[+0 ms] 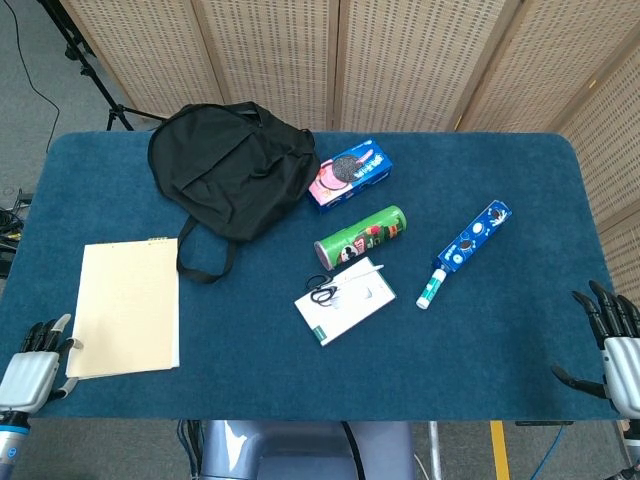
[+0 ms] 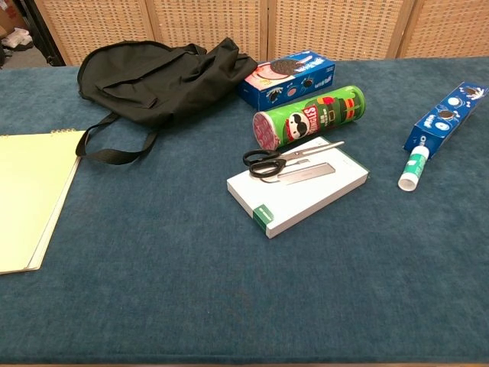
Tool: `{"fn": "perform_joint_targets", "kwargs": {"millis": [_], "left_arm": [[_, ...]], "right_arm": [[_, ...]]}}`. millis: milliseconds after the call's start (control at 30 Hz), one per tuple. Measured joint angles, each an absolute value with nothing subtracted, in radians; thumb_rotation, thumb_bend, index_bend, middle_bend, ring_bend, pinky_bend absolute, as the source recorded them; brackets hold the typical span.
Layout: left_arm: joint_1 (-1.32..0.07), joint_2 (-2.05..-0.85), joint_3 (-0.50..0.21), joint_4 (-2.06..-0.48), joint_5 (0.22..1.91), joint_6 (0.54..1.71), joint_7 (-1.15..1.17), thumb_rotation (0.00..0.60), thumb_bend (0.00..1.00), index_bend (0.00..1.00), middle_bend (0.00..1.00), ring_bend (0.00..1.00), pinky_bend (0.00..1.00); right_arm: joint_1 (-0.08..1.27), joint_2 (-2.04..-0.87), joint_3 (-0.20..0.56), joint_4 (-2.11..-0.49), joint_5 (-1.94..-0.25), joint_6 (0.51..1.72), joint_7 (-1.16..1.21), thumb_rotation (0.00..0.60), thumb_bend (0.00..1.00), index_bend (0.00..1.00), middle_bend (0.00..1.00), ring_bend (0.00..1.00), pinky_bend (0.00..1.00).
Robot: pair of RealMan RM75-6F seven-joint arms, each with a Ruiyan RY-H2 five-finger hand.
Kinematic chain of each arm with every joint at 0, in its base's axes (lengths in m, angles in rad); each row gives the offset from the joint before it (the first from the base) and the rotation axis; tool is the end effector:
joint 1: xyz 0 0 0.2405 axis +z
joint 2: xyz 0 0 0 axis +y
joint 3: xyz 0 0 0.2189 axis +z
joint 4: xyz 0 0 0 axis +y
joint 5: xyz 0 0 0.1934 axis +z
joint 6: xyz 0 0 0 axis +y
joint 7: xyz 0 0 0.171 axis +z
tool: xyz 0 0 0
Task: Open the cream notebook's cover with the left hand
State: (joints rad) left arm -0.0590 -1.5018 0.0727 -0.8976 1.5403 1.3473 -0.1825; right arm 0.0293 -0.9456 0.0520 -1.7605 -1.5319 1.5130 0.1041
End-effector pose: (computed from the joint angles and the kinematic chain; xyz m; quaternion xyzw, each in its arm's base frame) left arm -0.3696 0.1754 0.0770 -0.6617 -0.4110 -0.2632 0.5692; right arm -0.2585 -0.1885 0.1945 0.5735 -0.4099 0.4125 0.5770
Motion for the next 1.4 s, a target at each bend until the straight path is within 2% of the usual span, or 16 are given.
{"fn": "perform_joint_targets", "kwargs": {"millis": [167,300,500,767,933,1133,1400], "left_arm": [[-0.058,-1.508,0.071,-0.889,1.540,1.352,-0.185,0.600,0.33,0.47,0.00,0.00,0.00],[-0.058,-1.511,0.072,-0.882,1.541,1.352,-0.186,0.600,0.41,0.48,0.00,0.00,0.00],[-0.059,-1.511,0.073,-0.882,1.542,1.349,-0.192,0.600,0.43,0.51,0.00,0.00,0.00],[-0.058,-1.517,0.074,-0.872,1.554,1.373,-0.229,0.600,0.52,0.73,0.00,0.00,0.00],[-0.057,-1.519,0.088,-0.861,1.579,1.387,-0.238,0.600,0.52,0.75,0.00,0.00,0.00],[-0.061,-1.508,0.140,-0.869,1.655,1.415,-0.250,0.600,0.52,0.75,0.00,0.00,0.00],[-0.053,-1.485,0.209,-0.894,1.769,1.525,-0.273,0.600,0.52,0.75,0.00,0.00,0.00]], "right_arm": [[0.030,-0.945,0.051,-1.760,-1.534,1.512,0.109,0.600,0.00,0.08,0.00,0.00,0.00],[0.030,-0.944,0.050,-1.761,-1.536,1.512,0.108,0.600,0.00,0.08,0.00,0.00,0.00],[0.030,-0.944,0.049,-1.761,-1.536,1.511,0.111,0.600,0.00,0.08,0.00,0.00,0.00],[0.032,-0.942,0.047,-1.762,-1.539,1.507,0.119,0.600,0.00,0.08,0.00,0.00,0.00],[0.032,-0.940,0.045,-1.763,-1.541,1.505,0.123,0.600,0.00,0.08,0.00,0.00,0.00],[0.032,-0.939,0.045,-1.764,-1.541,1.506,0.127,0.600,0.00,0.08,0.00,0.00,0.00],[0.031,-0.936,0.045,-1.763,-1.542,1.510,0.137,0.600,0.00,0.08,0.00,0.00,0.00]]}}
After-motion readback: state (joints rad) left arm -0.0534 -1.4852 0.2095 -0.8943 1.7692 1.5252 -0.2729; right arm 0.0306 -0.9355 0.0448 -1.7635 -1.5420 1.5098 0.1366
